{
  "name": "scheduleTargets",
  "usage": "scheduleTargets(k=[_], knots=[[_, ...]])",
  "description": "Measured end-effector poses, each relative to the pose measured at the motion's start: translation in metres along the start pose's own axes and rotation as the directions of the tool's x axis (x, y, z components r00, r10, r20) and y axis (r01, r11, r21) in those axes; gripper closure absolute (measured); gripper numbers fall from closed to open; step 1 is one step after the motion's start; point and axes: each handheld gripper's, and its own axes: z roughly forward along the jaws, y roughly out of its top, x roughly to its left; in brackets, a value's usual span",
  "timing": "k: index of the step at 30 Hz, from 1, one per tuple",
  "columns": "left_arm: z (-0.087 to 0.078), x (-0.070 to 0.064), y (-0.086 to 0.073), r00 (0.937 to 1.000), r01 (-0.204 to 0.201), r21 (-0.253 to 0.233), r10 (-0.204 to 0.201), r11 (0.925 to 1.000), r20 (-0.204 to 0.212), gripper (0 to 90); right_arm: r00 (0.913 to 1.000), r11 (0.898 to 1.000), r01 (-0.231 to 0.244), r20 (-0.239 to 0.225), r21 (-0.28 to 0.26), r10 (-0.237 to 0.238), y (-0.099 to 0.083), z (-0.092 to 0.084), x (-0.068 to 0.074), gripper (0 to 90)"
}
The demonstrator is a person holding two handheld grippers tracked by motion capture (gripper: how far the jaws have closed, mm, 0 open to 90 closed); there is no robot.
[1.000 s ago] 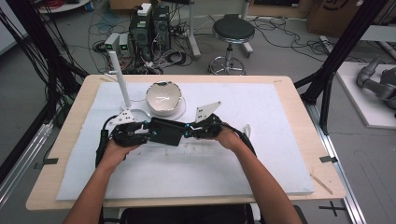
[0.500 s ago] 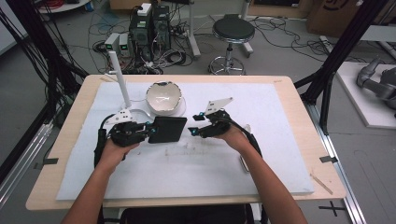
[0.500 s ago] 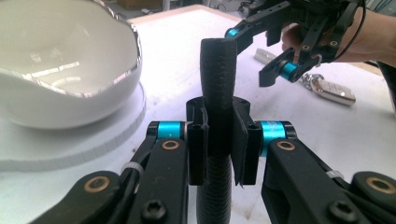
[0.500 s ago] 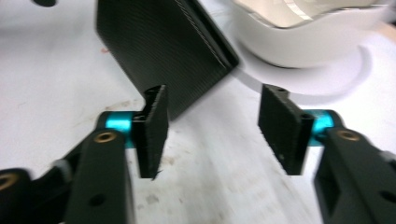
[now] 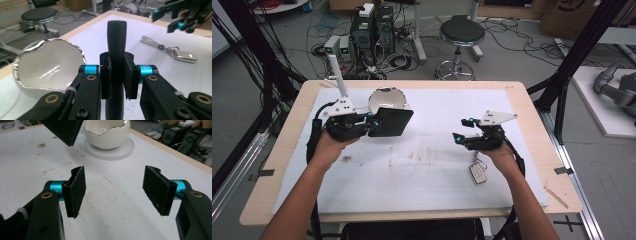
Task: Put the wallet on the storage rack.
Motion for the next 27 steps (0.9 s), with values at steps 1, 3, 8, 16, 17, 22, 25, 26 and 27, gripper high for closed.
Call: scheduleTargets(k=[1,3,8,16,17,22,25,26,27], knots=[[0.0,0.002,0.004,1.0,-0.003,0.001,0.003,1.0,-0.006,78.2,0.9999,1.0,-0.011,0.012,-0.003,0.012,-0.004,-0.006,-0.003,35.7],[-0.001,0.006,0.011,0.9996,-0.017,0.015,0.017,0.9997,-0.022,78.3,0.9992,1.0,-0.028,0.03,-0.002,0.028,-0.01,-0.015,-0.007,35.7],[-0.002,0.013,0.028,0.9974,-0.052,0.036,0.054,0.998,-0.049,78.4,0.9971,0.999,-0.047,0.059,-0.016,0.048,-0.019,-0.03,-0.013,35.7],[0.0,0.027,0.05,0.9901,-0.104,0.082,0.111,0.9912,-0.086,78.4,0.9891,0.996,-0.081,0.12,-0.04,0.085,-0.029,-0.049,-0.024,30.8],[0.002,0.03,0.052,0.9881,-0.113,0.097,0.122,0.9889,-0.094,78.4,0.9876,0.996,-0.084,0.129,-0.039,0.089,-0.03,-0.051,-0.025,30.1],[0.013,0.037,0.062,0.9759,-0.175,0.174,0.194,0.9691,-0.1,78.4,0.9849,0.995,-0.096,0.141,-0.037,0.1,-0.035,-0.056,-0.028,27.7],[0.02,0.041,0.065,0.9712,-0.195,0.201,0.217,0.9601,-0.098,78.4,0.9845,0.994,-0.105,0.138,-0.037,0.109,-0.037,-0.057,-0.029,27.7],[0.022,0.042,0.066,0.97,-0.199,0.208,0.223,0.9576,-0.096,78.4,0.9848,0.994,-0.103,0.137,-0.037,0.107,-0.038,-0.057,-0.03,27.7],[0.024,0.044,0.066,0.9694,-0.201,0.213,0.226,0.9561,-0.096,78.4,0.985,0.994,-0.104,0.134,-0.036,0.108,-0.039,-0.057,-0.03,27.7]])
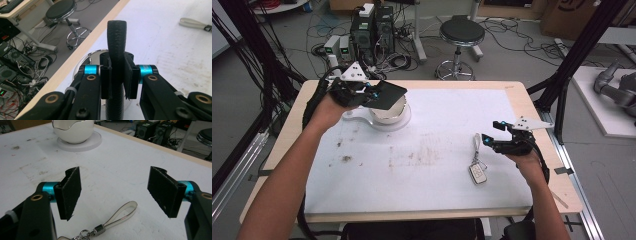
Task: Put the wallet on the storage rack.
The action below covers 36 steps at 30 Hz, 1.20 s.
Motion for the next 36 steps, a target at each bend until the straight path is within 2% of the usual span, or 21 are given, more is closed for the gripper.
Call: scheduleTargets(k=[2,7,12,16,19,22,24,26,28,31,32,35,36], knots=[[0.005,0.003,-0.002,1.0,-0.006,0.004,0.006,1.0,-0.004,78.4,1.0,1.0,-0.002,-0.005,-0.001,0.002,-0.001,-0.001,0.0,27.8],[0.018,0.008,-0.008,0.9993,-0.029,0.056,0.03,0.998,-0.023,78.3,0.9999,1.0,-0.01,-0.005,0.0,0.01,-0.003,-0.002,0.0,27.8],[0.03,0.008,-0.011,0.9966,-0.077,0.104,0.079,0.9916,-0.021,78.3,0.9999,1.0,-0.015,-0.007,-0.001,0.015,-0.004,-0.002,-0.001,27.9],[0.039,0.008,-0.009,0.9914,-0.121,0.164,0.128,0.979,-0.03,78.3,0.9998,1.0,-0.017,-0.01,-0.004,0.017,-0.004,-0.002,-0.001,27.9],[0.044,0.007,-0.007,0.9881,-0.145,0.189,0.152,0.9711,-0.022,78.3,0.9998,1.0,-0.015,-0.012,-0.006,0.015,-0.005,-0.002,-0.001,27.9],[0.051,0.005,-0.005,0.9827,-0.177,0.228,0.185,0.9575,-0.014,78.3,0.9996,1.0,-0.023,-0.014,-0.006,0.023,-0.005,-0.002,-0.001,28.0],[0.055,0.005,-0.004,0.9804,-0.189,0.238,0.197,0.9527,-0.009,78.3,0.9996,1.0,-0.023,-0.015,-0.009,0.022,-0.005,-0.003,-0.002,28.0],[0.06,0.003,-0.005,0.9811,-0.186,0.248,0.193,0.9506,-0.004,78.2,0.9995,1.0,-0.025,-0.016,-0.008,0.025,-0.005,-0.003,-0.002,28.0],[0.066,0.002,-0.006,0.9809,-0.187,0.27,0.194,0.9446,0.0,78.1,0.9993,0.999,-0.032,-0.018,-0.008,0.031,-0.006,-0.003,-0.002,28.0],[0.073,0.0,-0.007,0.9855,-0.161,0.277,0.169,0.9473,-0.007,77.3,0.9992,0.999,-0.036,-0.018,-0.008,0.035,-0.008,-0.003,-0.003,28.0],[0.075,-0.001,-0.008,0.9892,-0.138,0.278,0.146,0.9506,-0.011,75.9,0.9991,0.999,-0.037,-0.018,-0.009,0.037,-0.008,-0.004,-0.003,28.1],[0.075,0.0,-0.014,0.9973,-0.059,0.231,0.067,0.9711,-0.03,70.3,0.999,0.999,-0.04,-0.017,-0.008,0.04,-0.009,-0.005,-0.003,28.1],[0.074,0.001,-0.016,0.9984,-0.035,0.223,0.044,0.9742,-0.035,66.7,0.999,0.999,-0.043,-0.015,-0.008,0.043,-0.009,-0.005,-0.003,28.1]])
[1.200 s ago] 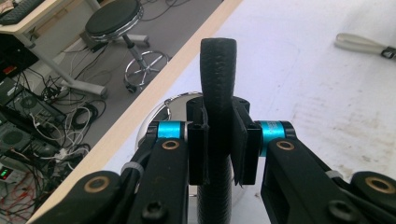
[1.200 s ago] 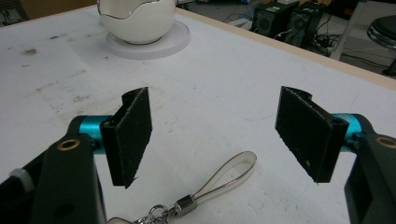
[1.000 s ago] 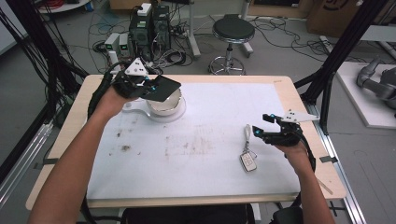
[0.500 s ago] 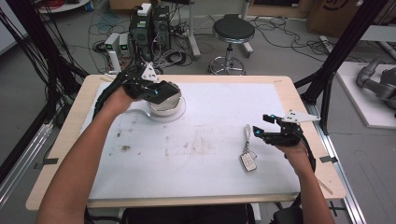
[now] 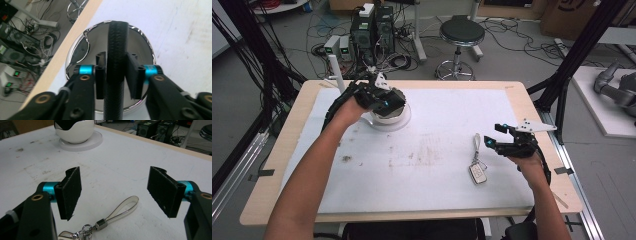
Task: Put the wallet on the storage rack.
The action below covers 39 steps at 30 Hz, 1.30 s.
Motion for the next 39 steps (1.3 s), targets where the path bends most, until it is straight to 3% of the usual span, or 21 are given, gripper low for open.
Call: scheduleTargets(k=[5,11,14,19,24,29,32,36,39], knots=[[-0.007,0.001,-0.016,0.997,0.075,-0.054,-0.074,0.9957,0.021,59.6,1.0,1.0,0.001,0.0,0.004,-0.001,-0.001,0.0,0.0,28.1],[-0.014,0.003,-0.04,0.9918,0.127,-0.075,-0.125,0.989,0.025,56.8,1.0,1.0,0.007,-0.003,0.004,-0.007,0.0,0.001,0.002,28.2],[-0.013,0.004,-0.048,0.9909,0.133,-0.058,-0.132,0.9894,0.025,60.2,1.0,1.0,0.006,-0.004,0.006,-0.006,0.0,0.003,0.002,28.3],[-0.012,0.005,-0.051,0.9947,0.102,-0.066,-0.101,0.9926,0.02,75.2,0.9999,1.0,0.001,-0.016,0.002,-0.001,0.0,0.004,0.003,28.3],[-0.014,0.008,-0.045,1.0,0.0,-0.076,-0.001,0.9971,-0.006,76.3,0.9999,1.0,-0.005,-0.015,0.007,0.005,-0.002,0.003,0.001,28.3],[-0.015,0.015,-0.035,0.9967,-0.078,-0.084,0.08,0.9933,0.014,76.3,0.9998,1.0,-0.012,-0.016,0.009,0.012,-0.002,0.004,0.001,28.3],[-0.015,0.02,-0.035,0.9954,-0.094,-0.089,0.095,0.9915,0.008,76.2,0.9998,1.0,-0.012,-0.017,0.011,0.012,-0.003,0.004,0.001,28.3],[-0.01,0.023,-0.037,0.9877,-0.155,-0.033,0.156,0.9873,0.013,76.2,0.9998,1.0,-0.016,-0.014,0.008,0.016,-0.004,0.004,0.0,28.3],[-0.008,0.023,-0.035,0.9908,-0.134,-0.033,0.135,0.9904,0.015,75.0,0.9996,1.0,-0.022,-0.015,0.01,0.022,-0.005,0.003,0.0,28.3]])
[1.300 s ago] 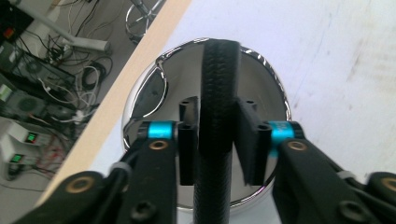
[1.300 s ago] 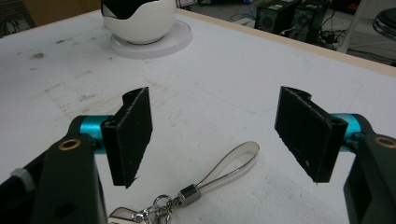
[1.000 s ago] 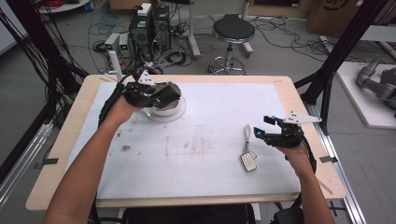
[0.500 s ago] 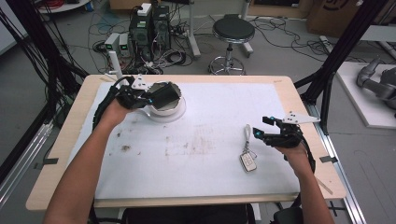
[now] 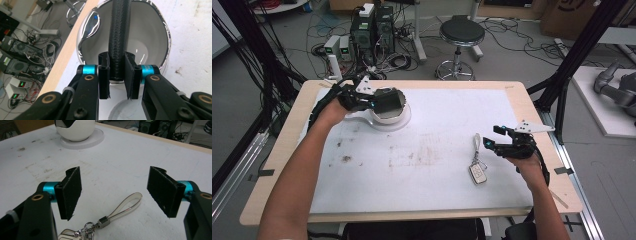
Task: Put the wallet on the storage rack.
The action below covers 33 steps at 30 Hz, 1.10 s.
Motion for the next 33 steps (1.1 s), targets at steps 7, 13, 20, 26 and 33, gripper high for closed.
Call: scheduleTargets(k=[7,13,20,26,33], knots=[[-0.005,0.0,-0.004,0.9746,0.223,-0.086,-0.224,0.971,-0.002,46.4,1.0,1.0,-0.001,0.0,-0.003,0.001,-0.001,-0.001,0.0,28.3],[-0.024,-0.009,-0.026,0.9159,0.399,-0.214,-0.399,0.8918,0.045,39.1,1.0,1.0,-0.006,0.005,-0.008,0.006,-0.001,-0.004,0.0,28.3],[-0.041,-0.029,-0.05,0.8554,0.502,-0.333,-0.515,0.7981,0.055,36.5,0.9998,1.0,0.004,0.019,0.001,-0.004,-0.001,-0.002,0.002,28.1],[-0.052,-0.052,-0.065,0.7899,0.57,-0.455,-0.609,0.6843,0.074,25.8,0.9948,0.998,0.014,0.1,0.054,-0.02,0.0,0.001,0.004,24.5],[-0.052,-0.082,-0.084,0.7955,0.538,-0.494,-0.605,0.6826,0.031,20.5,0.982,0.994,0.033,0.182,0.105,-0.052,0.001,0.005,0.007,21.7]])
